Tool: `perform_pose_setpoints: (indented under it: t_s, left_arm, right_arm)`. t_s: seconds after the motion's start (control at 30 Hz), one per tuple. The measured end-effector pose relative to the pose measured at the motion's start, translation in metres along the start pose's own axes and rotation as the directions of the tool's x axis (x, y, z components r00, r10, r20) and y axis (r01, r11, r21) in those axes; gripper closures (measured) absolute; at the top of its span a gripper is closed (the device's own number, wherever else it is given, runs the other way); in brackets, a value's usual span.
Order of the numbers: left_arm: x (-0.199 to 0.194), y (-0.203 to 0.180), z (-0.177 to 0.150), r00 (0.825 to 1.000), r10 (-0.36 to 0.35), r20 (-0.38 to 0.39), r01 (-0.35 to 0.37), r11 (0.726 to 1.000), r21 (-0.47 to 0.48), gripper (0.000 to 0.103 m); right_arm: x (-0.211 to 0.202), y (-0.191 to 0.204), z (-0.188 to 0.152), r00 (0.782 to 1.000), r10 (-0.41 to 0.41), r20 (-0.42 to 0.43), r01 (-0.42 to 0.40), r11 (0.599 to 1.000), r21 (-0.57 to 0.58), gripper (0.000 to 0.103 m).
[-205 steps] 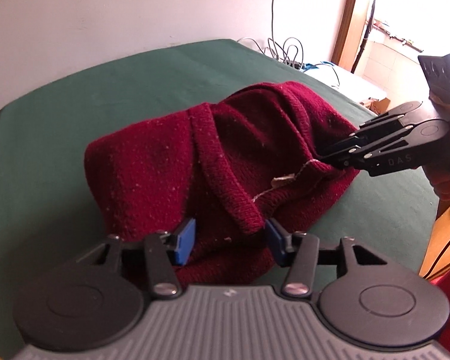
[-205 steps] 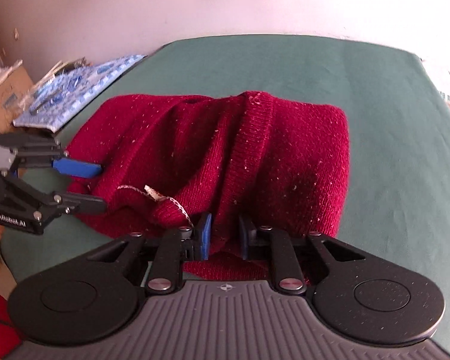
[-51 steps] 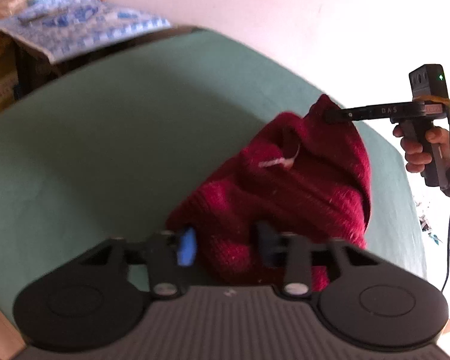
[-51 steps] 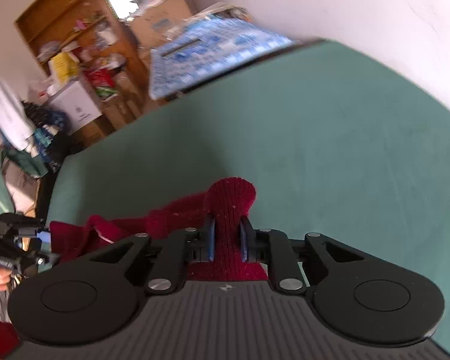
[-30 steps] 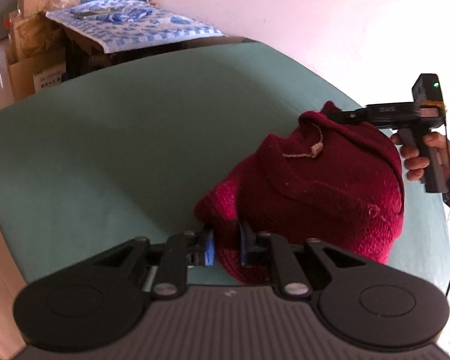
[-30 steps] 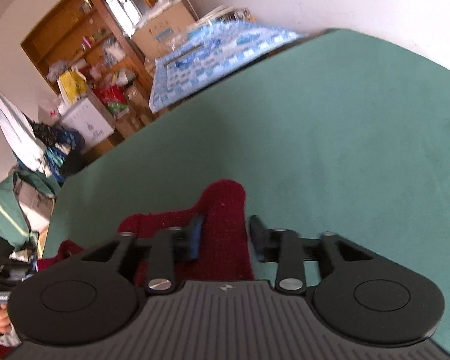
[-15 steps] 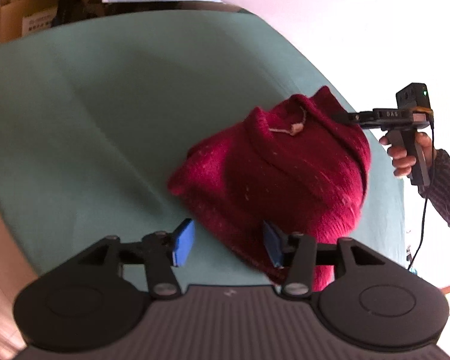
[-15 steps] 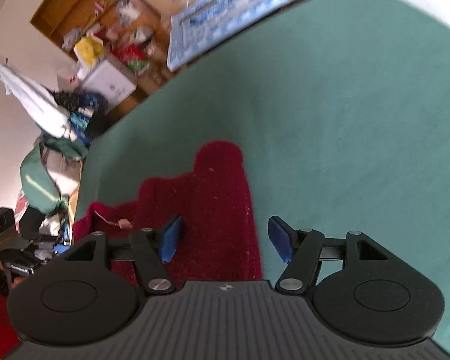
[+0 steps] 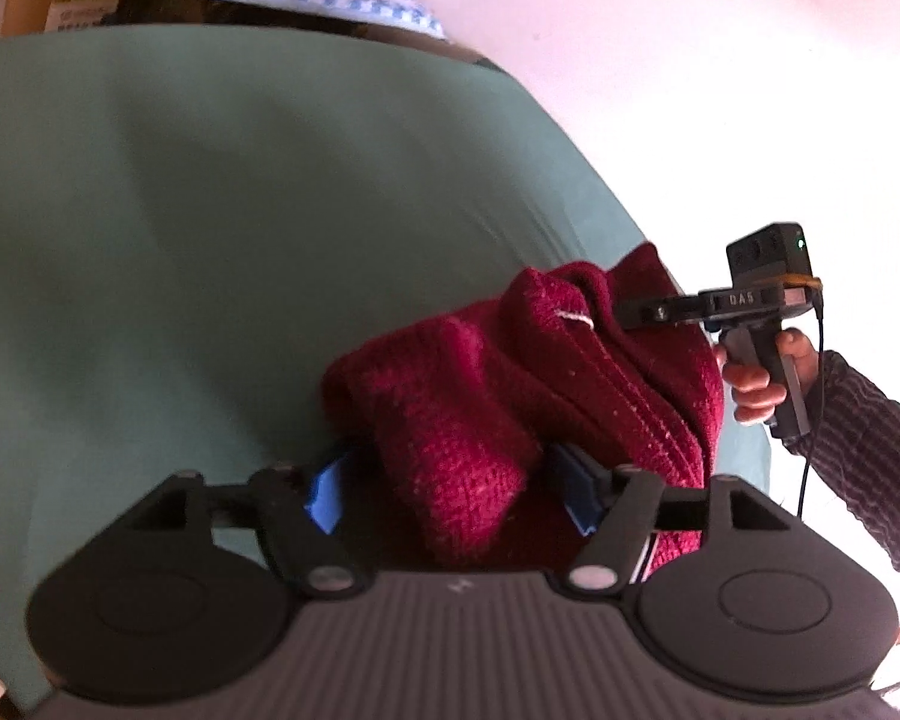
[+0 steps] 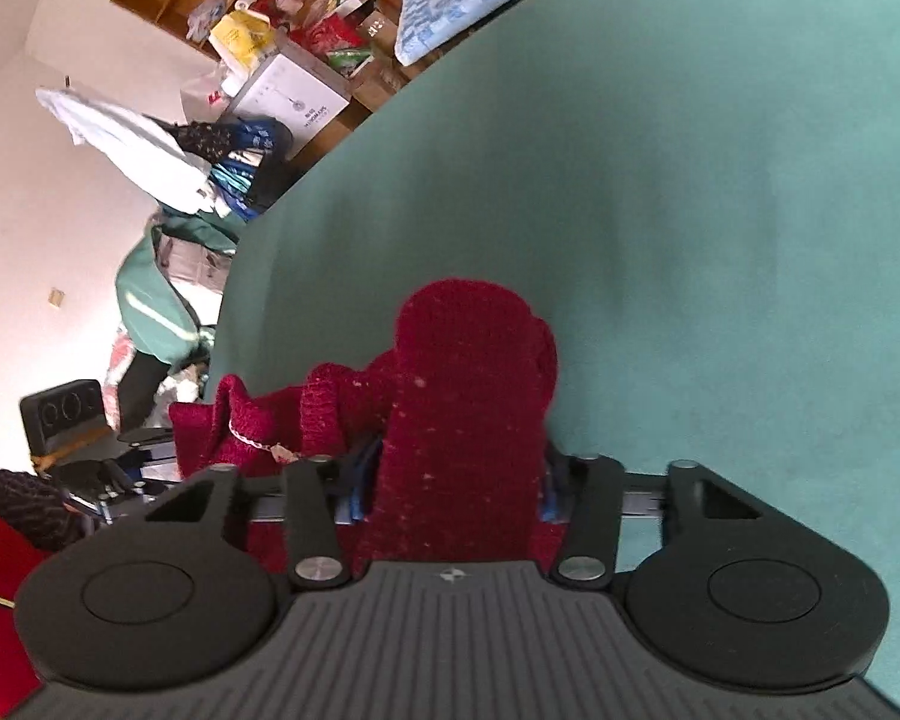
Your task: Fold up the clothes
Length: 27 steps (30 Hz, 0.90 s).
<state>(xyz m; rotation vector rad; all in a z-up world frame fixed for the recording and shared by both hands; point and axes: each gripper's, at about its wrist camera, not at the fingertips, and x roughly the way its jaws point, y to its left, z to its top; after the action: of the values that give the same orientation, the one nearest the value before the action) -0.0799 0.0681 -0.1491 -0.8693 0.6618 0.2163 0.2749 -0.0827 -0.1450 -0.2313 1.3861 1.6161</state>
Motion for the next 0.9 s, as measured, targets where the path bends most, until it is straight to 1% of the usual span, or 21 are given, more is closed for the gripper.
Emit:
perform_pose_setpoints:
  t_s: [0.03,0.07,0.1,0.17,0.27,0.3,0.4,0.47,0.53,0.6,0.67,0.7,0.73,0.8,0.87,0.9]
  left_arm:
    - [0.0,0.001,0.0,1.0,-0.001,0.008,0.001,1.0,-0.005,0.051]
    - [0.001,0.002,-0.001,1.0,-0.004,0.012,0.004,1.0,-0.014,0.055]
    - [0.0,0.005,0.0,1.0,-0.013,0.012,0.014,0.999,-0.029,0.058]
    - [-0.002,0.008,0.003,0.999,-0.032,0.008,0.032,0.998,-0.052,0.066]
    - [-0.005,0.008,0.01,0.999,-0.041,0.004,0.041,0.998,-0.041,0.073]
    - [-0.007,0.006,0.014,0.999,-0.043,0.009,0.044,0.999,-0.019,0.073]
    - [-0.011,-0.002,0.034,0.997,-0.07,0.028,0.069,0.996,0.05,0.076]
    - [-0.012,-0.006,0.054,0.994,-0.1,0.041,0.097,0.992,0.08,0.079]
    - [-0.011,-0.015,0.079,0.991,-0.121,0.056,0.112,0.984,0.141,0.08]
    - [-0.006,-0.025,0.106,0.988,-0.143,0.062,0.127,0.97,0.208,0.082]
    - [0.001,-0.034,0.131,0.985,-0.164,0.054,0.144,0.953,0.267,0.085]
    - [0.008,-0.041,0.145,0.984,-0.171,0.052,0.148,0.942,0.302,0.087]
    - [0.017,-0.047,0.159,0.982,-0.185,0.046,0.159,0.927,0.339,0.095]
    - [0.035,-0.053,0.187,0.977,-0.212,0.02,0.188,0.904,0.385,0.095]
    - [0.061,-0.059,0.214,0.972,-0.236,-0.019,0.221,0.875,0.431,0.095]
    - [0.076,-0.062,0.225,0.972,-0.231,-0.034,0.22,0.858,0.464,0.095]
  right_arm:
    - [-0.002,-0.002,-0.002,1.0,0.001,0.003,-0.001,1.0,0.007,0.06]
    - [-0.004,-0.001,-0.005,1.0,-0.007,0.011,0.007,1.0,0.018,0.061]
    - [-0.005,0.0,-0.007,1.0,-0.022,0.022,0.021,0.999,0.033,0.063]
    - [-0.009,0.006,-0.016,0.996,-0.058,0.061,0.053,0.996,0.077,0.065]
    - [-0.016,0.017,-0.03,0.986,-0.117,0.123,0.099,0.984,0.149,0.069]
    - [-0.019,0.02,-0.036,0.979,-0.133,0.152,0.103,0.977,0.187,0.07]
    - [-0.034,0.029,-0.061,0.951,-0.178,0.252,0.093,0.944,0.317,0.071]
    - [-0.046,0.039,-0.078,0.927,-0.213,0.308,0.082,0.919,0.387,0.071]
    - [-0.059,0.048,-0.094,0.901,-0.241,0.36,0.061,0.893,0.445,0.072]
    - [-0.07,0.058,-0.104,0.866,-0.266,0.423,0.024,0.868,0.495,0.072]
    - [-0.079,0.067,-0.111,0.823,-0.295,0.485,-0.015,0.843,0.537,0.073]
    - [-0.083,0.07,-0.112,0.798,-0.316,0.513,-0.025,0.833,0.553,0.073]
    - [-0.086,0.073,-0.113,0.771,-0.34,0.538,-0.032,0.823,0.567,0.073]
    - [-0.09,0.071,-0.108,0.717,-0.394,0.575,-0.037,0.802,0.596,0.073]
    - [-0.091,0.066,-0.101,0.66,-0.464,0.59,-0.01,0.78,0.626,0.073]
    - [-0.09,0.063,-0.096,0.635,-0.507,0.583,0.015,0.762,0.647,0.073]
